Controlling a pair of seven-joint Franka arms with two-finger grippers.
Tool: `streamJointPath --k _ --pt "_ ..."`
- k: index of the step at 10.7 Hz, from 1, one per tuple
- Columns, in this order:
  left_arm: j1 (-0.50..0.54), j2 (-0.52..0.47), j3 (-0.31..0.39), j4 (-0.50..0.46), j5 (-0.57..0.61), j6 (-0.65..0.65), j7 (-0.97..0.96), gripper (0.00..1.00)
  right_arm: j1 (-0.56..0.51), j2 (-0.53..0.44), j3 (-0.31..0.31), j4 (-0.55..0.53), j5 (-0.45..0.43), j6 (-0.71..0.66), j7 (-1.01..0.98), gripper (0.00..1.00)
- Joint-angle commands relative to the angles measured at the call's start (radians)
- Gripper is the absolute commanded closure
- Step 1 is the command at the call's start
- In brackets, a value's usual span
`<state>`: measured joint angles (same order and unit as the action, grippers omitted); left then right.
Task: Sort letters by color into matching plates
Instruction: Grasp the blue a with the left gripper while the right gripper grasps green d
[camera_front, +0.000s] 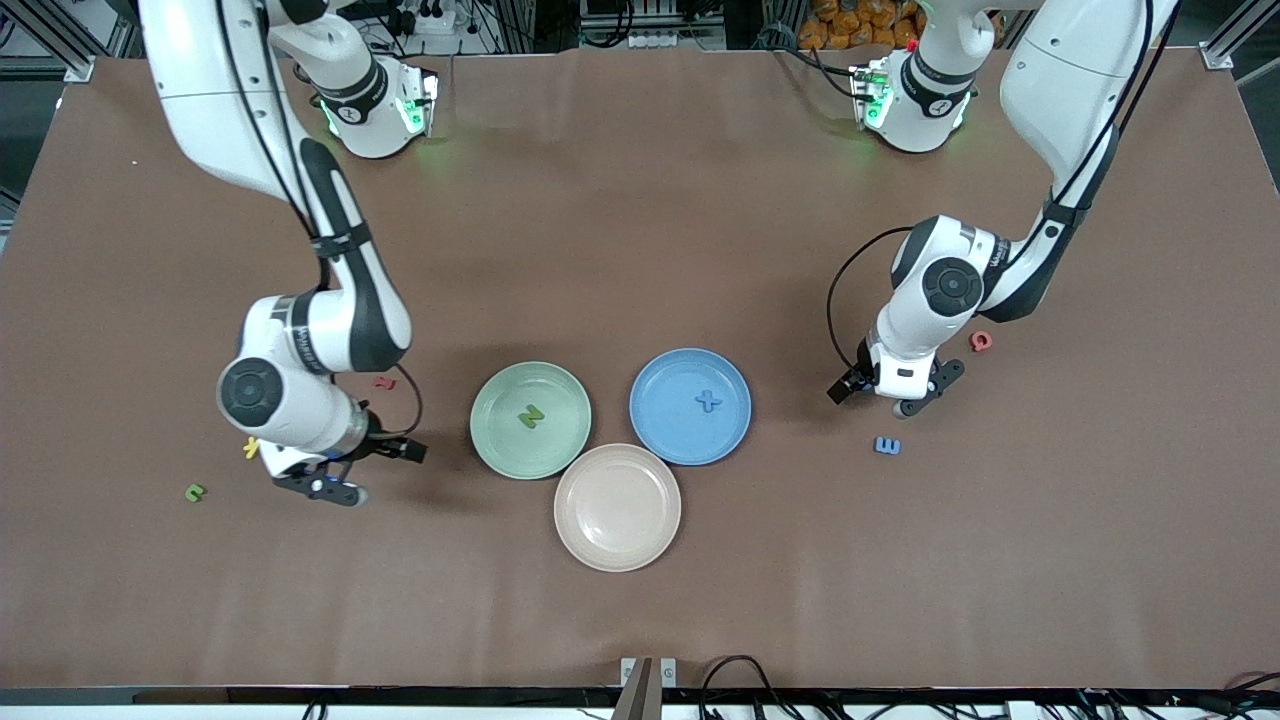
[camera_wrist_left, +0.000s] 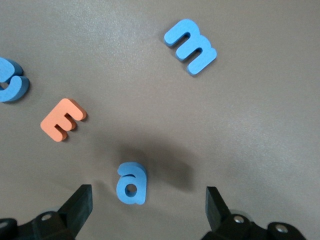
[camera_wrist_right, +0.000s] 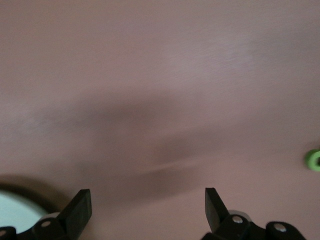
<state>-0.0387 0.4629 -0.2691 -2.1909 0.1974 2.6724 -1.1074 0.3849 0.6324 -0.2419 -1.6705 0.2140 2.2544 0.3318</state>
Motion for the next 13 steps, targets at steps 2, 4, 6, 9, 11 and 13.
streamJointPath --k 2,4,6,9,11,13 --pt "0.006 0.01 0.002 -0.018 0.057 0.034 -0.034 0.0 -0.13 -0.027 0.013 -0.029 -0.013 0.001 -0.008 0.0" --pt "0.011 0.011 0.005 -0.018 0.063 0.034 -0.035 0.0 -0.173 -0.031 0.013 -0.072 -0.015 0.028 -0.01 0.0" --pt "0.011 0.014 0.005 -0.015 0.063 0.037 -0.035 0.0 -0.208 -0.04 0.013 -0.138 -0.015 0.101 -0.026 0.0" --pt "0.011 0.022 0.005 -0.015 0.065 0.05 -0.034 0.11 -0.225 -0.04 0.015 -0.189 -0.015 0.151 -0.028 0.0" --pt "0.006 0.019 0.005 -0.02 0.068 0.05 -0.034 1.0 -0.23 -0.046 0.015 -0.216 -0.013 0.172 -0.028 0.0" --pt "0.005 0.014 0.004 -0.02 0.083 0.049 -0.037 1.0 -0.235 -0.046 0.016 -0.254 -0.013 0.232 -0.03 0.0"
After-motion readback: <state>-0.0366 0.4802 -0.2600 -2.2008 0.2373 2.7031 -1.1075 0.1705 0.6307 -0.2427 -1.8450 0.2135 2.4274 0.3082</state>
